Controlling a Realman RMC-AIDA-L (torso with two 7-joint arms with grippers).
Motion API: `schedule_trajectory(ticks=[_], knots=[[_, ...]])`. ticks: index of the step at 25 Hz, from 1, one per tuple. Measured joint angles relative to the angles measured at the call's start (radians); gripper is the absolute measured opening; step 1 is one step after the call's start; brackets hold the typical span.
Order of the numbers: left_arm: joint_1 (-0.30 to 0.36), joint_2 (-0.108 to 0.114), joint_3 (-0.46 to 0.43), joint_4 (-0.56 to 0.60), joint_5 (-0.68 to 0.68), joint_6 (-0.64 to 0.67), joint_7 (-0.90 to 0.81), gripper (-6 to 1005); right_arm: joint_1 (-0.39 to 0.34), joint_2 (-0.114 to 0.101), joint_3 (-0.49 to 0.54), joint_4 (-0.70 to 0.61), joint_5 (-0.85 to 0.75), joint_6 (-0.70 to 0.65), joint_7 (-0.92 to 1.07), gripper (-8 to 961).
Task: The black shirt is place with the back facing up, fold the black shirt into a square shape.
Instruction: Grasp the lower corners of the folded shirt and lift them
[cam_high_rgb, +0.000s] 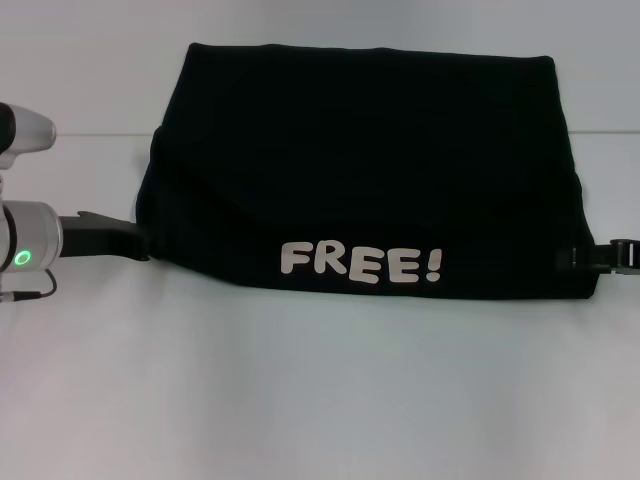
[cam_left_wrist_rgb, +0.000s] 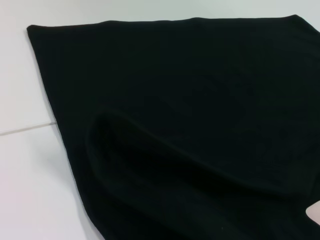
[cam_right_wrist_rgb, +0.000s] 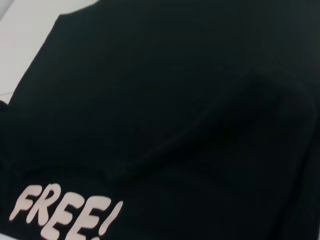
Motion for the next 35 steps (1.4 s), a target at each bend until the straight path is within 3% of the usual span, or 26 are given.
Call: schedule_trajectory(ticks=[12, 23, 26, 32, 35], knots=[[-0.005, 0.004, 0.0, -0.003, 0.0, -0.005, 0.0, 42, 0.018, 0.021, -0.049, 0.004, -0.001, 0.012, 0.011, 733], [-0.004, 0.004, -0.001, -0.003, 0.0, -0.005, 0.0, 42, 0.008, 0.033, -0.087, 0.004, -0.001, 0.082, 0.009, 308], [-0.004, 0.004, -0.001, -0.003, 0.0, -0.005, 0.0, 42, 0.007, 0.035, -0.087, 0.004, -0.001, 0.088, 0.002, 105], [-0.004, 0.003, -0.002, 0.006, -0.002, 0.008, -0.022, 42, -0.005, 0.033, -0.079, -0.006, 0.003, 0.08, -0.02, 35], [0.008, 0.001, -0.006, 0.051, -0.002, 0.084, -0.063, 42, -0.022, 0.023, -0.068, -0.012, 0.009, 0.054, -0.048, 35]])
